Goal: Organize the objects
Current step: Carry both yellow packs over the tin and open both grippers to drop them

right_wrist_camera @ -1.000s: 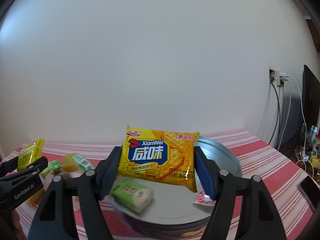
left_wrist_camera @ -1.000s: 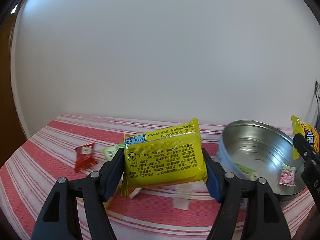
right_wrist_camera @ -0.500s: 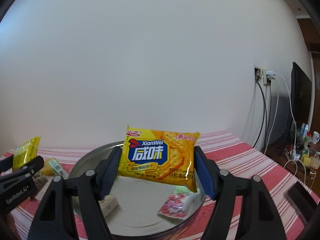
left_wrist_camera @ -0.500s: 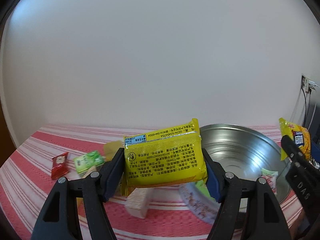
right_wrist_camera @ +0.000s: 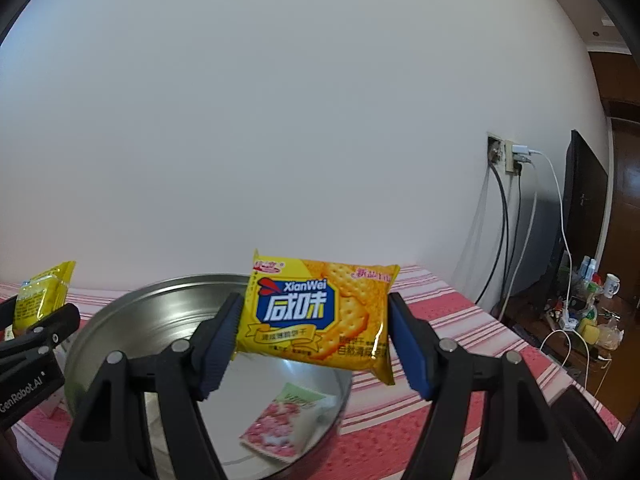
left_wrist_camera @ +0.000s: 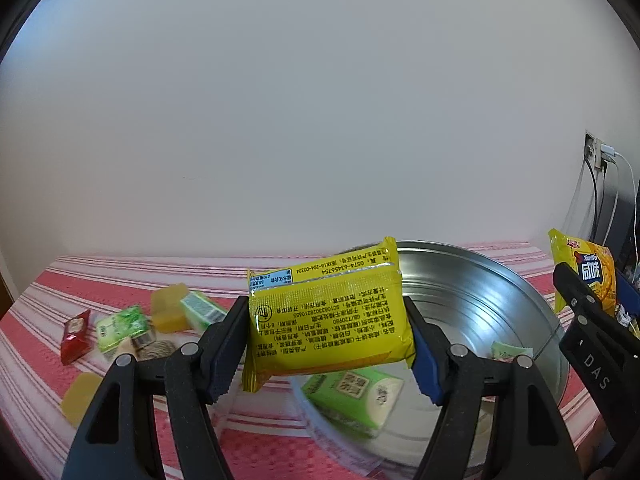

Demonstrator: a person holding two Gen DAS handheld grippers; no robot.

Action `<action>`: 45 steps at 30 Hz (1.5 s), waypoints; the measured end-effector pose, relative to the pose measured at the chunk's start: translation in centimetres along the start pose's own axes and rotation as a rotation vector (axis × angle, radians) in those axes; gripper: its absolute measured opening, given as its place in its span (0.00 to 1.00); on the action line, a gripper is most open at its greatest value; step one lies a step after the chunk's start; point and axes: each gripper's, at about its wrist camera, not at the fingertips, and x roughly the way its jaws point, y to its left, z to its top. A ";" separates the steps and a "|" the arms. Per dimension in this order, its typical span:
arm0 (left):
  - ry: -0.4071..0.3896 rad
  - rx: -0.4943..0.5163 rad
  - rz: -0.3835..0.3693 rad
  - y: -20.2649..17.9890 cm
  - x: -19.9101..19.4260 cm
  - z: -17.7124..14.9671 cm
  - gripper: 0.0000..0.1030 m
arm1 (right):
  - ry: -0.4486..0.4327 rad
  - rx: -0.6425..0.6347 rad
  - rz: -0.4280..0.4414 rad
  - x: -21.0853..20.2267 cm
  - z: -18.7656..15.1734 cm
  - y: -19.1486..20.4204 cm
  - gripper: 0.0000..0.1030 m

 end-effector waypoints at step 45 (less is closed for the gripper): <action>0.115 0.052 0.003 -3.9 3.2 -0.4 0.71 | 0.138 -0.063 0.030 5.0 -1.2 -0.9 0.70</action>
